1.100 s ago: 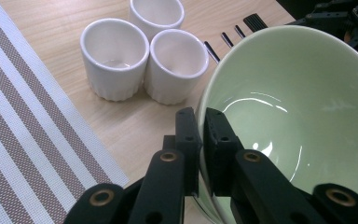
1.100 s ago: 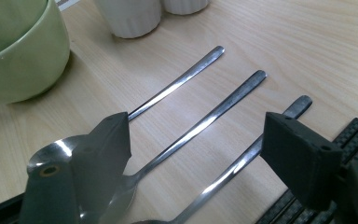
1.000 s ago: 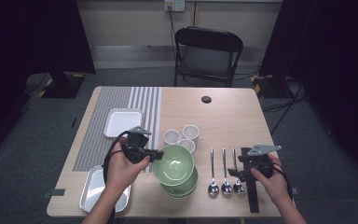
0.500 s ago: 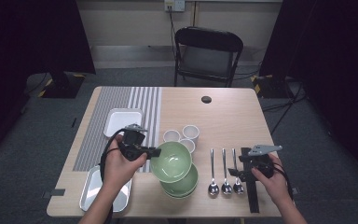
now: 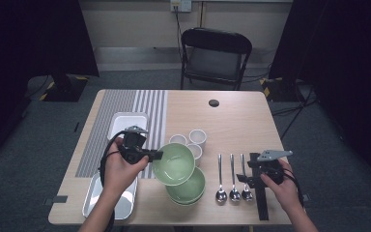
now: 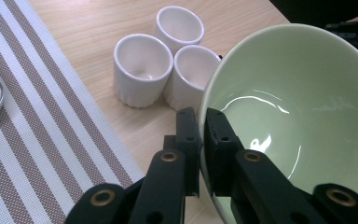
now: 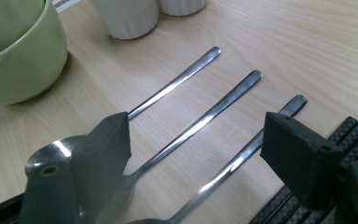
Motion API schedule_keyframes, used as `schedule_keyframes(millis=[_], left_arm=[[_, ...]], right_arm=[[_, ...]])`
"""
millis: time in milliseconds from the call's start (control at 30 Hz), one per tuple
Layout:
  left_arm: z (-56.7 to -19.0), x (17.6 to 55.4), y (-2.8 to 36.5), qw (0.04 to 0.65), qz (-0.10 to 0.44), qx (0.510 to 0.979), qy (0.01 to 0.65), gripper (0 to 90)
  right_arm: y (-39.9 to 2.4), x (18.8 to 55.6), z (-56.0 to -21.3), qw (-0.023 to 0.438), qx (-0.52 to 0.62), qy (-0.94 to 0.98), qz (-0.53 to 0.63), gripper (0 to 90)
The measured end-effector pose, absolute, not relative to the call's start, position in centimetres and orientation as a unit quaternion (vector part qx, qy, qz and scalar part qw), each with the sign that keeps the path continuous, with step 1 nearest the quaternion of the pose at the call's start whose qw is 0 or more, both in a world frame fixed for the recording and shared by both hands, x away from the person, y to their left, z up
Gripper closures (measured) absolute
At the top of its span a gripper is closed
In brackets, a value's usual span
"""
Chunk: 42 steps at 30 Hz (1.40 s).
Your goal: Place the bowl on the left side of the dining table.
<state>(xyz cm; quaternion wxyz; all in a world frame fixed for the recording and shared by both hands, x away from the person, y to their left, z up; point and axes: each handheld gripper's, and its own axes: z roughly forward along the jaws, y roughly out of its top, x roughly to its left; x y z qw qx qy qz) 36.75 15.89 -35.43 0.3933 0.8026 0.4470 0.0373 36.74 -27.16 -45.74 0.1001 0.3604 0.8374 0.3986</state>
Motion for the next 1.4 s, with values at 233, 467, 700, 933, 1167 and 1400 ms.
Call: schedule_keyframes(millis=[233, 467, 700, 933, 1167, 1400], left_arm=[[-35.6, 36.8, 16.6, 0.396, 0.041, 0.796, 0.455, 85.7], [-35.6, 37.0, 17.3, 0.394, 0.050, 0.793, 0.462, 85.7], [-35.8, 37.1, 18.0, 0.391, 0.056, 0.789, 0.471, 85.7], [-35.9, 37.5, 18.9, 0.387, 0.059, 0.782, 0.485, 85.8], [-36.0, 37.7, 19.5, 0.380, 0.069, 0.779, 0.494, 85.7], [-36.0, 38.0, 19.7, 0.378, 0.073, 0.777, 0.498, 85.8]], right_arm=[[-27.3, 36.7, -45.7, 0.103, 0.361, 0.837, 0.398, 23.2], [-27.3, 36.7, -45.7, 0.102, 0.361, 0.837, 0.399, 23.2], [-27.4, 36.7, -45.7, 0.103, 0.361, 0.837, 0.399, 23.2], [-27.3, 36.7, -45.7, 0.103, 0.361, 0.836, 0.399, 23.2], [-27.4, 36.7, -45.7, 0.103, 0.362, 0.837, 0.398, 23.2], [-27.3, 36.6, -45.7, 0.102, 0.363, 0.837, 0.397, 23.2]])
